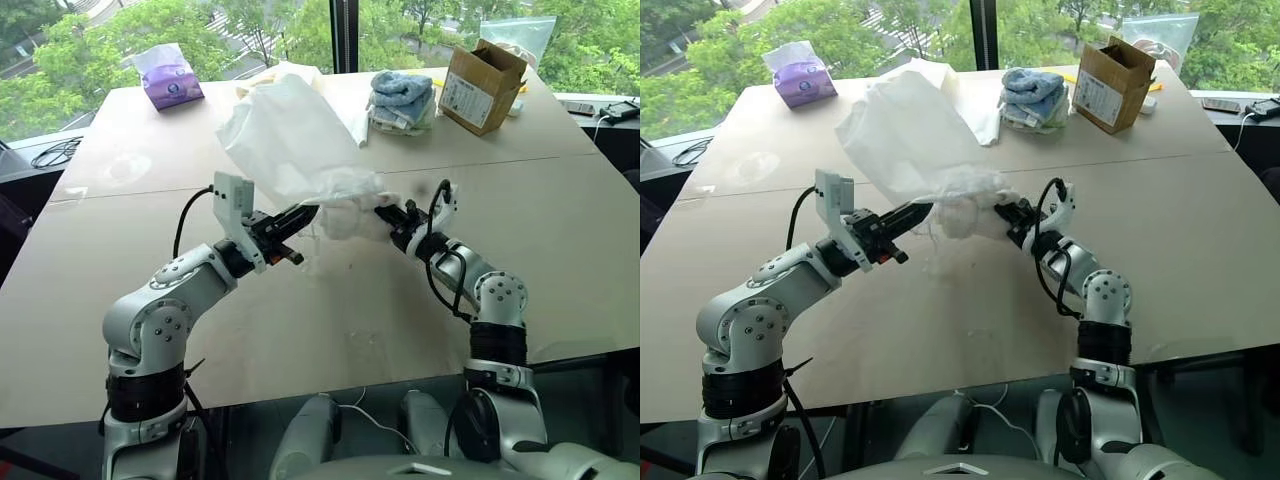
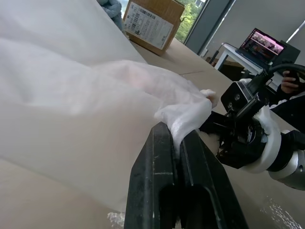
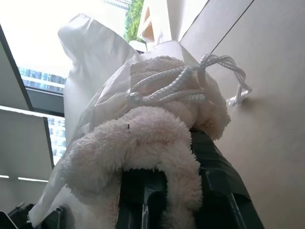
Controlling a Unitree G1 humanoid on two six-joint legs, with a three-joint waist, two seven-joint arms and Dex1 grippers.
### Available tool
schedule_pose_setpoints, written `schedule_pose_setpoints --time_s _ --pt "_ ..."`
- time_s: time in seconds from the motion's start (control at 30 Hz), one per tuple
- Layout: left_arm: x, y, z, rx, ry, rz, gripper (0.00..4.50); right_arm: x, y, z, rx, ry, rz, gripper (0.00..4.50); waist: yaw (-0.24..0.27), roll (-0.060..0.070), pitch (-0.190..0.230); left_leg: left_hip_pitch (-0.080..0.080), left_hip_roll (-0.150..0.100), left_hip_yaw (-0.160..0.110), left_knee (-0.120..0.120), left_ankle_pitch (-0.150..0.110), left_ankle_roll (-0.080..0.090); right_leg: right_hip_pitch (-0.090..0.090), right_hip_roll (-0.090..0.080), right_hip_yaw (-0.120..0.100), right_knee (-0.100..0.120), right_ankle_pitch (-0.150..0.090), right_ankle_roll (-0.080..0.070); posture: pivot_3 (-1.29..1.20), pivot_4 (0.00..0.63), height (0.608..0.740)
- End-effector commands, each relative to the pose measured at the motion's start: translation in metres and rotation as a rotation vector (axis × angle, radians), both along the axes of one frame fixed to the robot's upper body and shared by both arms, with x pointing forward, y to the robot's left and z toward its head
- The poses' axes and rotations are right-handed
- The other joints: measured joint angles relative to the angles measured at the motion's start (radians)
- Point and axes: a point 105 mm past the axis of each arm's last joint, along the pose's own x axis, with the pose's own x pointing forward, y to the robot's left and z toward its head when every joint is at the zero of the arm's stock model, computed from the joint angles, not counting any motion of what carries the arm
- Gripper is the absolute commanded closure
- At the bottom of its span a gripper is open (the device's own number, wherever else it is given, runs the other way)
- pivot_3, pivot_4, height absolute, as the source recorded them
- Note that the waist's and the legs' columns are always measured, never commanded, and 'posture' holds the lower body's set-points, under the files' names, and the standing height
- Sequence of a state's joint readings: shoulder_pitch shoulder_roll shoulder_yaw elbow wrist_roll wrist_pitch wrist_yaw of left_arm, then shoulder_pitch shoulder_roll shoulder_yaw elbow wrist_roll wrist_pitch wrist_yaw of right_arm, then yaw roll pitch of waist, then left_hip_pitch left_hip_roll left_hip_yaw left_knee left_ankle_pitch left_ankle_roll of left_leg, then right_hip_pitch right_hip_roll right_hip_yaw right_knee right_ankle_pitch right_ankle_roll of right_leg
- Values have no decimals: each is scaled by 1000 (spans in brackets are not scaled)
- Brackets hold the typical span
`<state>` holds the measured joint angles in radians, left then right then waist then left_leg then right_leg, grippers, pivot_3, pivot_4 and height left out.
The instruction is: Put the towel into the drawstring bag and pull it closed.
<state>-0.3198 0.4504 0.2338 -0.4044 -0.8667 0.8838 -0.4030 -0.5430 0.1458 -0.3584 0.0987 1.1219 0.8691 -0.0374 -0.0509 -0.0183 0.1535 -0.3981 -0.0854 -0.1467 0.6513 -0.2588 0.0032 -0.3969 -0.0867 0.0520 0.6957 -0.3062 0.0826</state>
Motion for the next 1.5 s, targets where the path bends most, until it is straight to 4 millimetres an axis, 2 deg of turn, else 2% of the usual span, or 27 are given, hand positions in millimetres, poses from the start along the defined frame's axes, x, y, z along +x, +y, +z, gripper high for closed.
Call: schedule_pose_setpoints --time_s 0.03,0.17,0.23,0.3,0.5,0.7,0.83,0.9,0.97,1.0,1.07,1.1,1.2,1.23,1.3,1.33,1.4,1.43,1.5 --pt "0 3 15 -19 -56 14 4500 -3 31 34 193 -26 41 4476 -3 0 0 0 0 0 0 0 0 0 0 0 0 0 0 0 150 740" --pt "-2 -2 15 -24 -50 -5 4500 -8 45 48 186 -45 78 4476 -13 0 0 0 0 0 0 0 0 0 0 0 0 0 0 0 150 740" --pt "-3 -7 15 -34 -47 -22 4500 -15 61 53 113 -91 124 4476 -20 0 0 0 0 0 0 0 0 0 0 0 0 0 0 0 150 740" --pt "-4 -11 16 -47 -44 -37 4500 -23 73 54 55 -131 166 4476 -21 1 0 0 0 0 0 0 0 0 0 0 0 0 0 0 150 740" --pt "-4 -17 18 -71 -39 -55 4500 -41 94 53 -92 -267 275 4476 -18 0 0 0 0 0 0 0 0 0 0 0 0 0 0 0 150 740" --pt "-4 -16 22 -128 -30 -46 4500 -39 95 51 -84 -278 273 4476 -18 0 0 0 0 0 0 0 0 0 0 0 0 0 0 0 150 740" --pt "-6 -14 21 -148 -15 -43 4500 -8 73 58 155 -110 92 4476 -14 0 0 0 0 0 0 0 0 0 0 0 0 0 0 0 150 740" --pt "-7 -14 20 -158 -6 -45 4500 -10 76 64 189 -125 118 4476 -13 0 0 0 0 0 0 0 0 0 0 0 0 0 0 0 150 740" --pt "-7 -15 19 -158 0 -45 4500 -36 92 69 64 -287 278 4476 -24 1 0 0 0 1 -1 0 0 0 1 1 0 0 0 0 150 740" --pt "-8 -15 19 -159 2 -46 4500 -41 96 66 13 -324 310 4476 -30 1 1 0 1 1 -1 0 0 -1 1 1 0 0 0 0 150 740" --pt "-8 -16 19 -165 5 -52 4500 -20 86 61 78 -211 188 4476 -41 1 1 0 1 2 -2 0 0 -2 1 2 0 0 0 0 150 740" --pt "-9 -17 19 -167 5 -56 4500 -18 85 61 99 -196 183 4476 -39 1 0 0 2 1 -2 0 0 -2 1 2 0 0 0 0 150 740" --pt "-10 -19 18 -173 10 -63 4500 -62 111 67 -70 -445 429 4476 -27 2 1 0 0 1 0 0 0 -1 1 1 -1 0 0 0 150 740" --pt "-10 -20 18 -175 12 -65 4500 -54 109 68 -54 -420 376 4476 -29 1 0 -1 0 1 0 0 0 -1 1 1 0 0 0 0 150 740" --pt "-10 -20 18 -180 13 -66 4500 -16 92 61 40 -216 159 4476 -20 2 0 0 1 0 -1 0 0 -1 1 1 0 0 0 0 150 740" --pt "-10 -20 18 -183 13 -65 4500 -12 91 59 55 -193 155 4476 -13 2 0 0 1 0 -1 0 0 -1 1 0 0 0 0 0 150 740" --pt "-10 -20 18 -191 16 -61 4500 -41 105 68 -7 -364 343 4476 -8 2 0 0 1 0 0 0 0 0 1 -1 0 0 0 0 150 740" --pt "-10 -20 18 -194 18 -60 4500 -50 108 72 -14 -413 381 4476 -16 2 1 -1 0 1 1 0 0 0 1 1 0 0 0 0 150 740" --pt "-10 -20 17 -195 21 -63 4500 -9 91 63 32 -223 149 4476 -21 2 0 -1 1 2 0 0 0 -1 1 2 0 0 0 0 150 740"
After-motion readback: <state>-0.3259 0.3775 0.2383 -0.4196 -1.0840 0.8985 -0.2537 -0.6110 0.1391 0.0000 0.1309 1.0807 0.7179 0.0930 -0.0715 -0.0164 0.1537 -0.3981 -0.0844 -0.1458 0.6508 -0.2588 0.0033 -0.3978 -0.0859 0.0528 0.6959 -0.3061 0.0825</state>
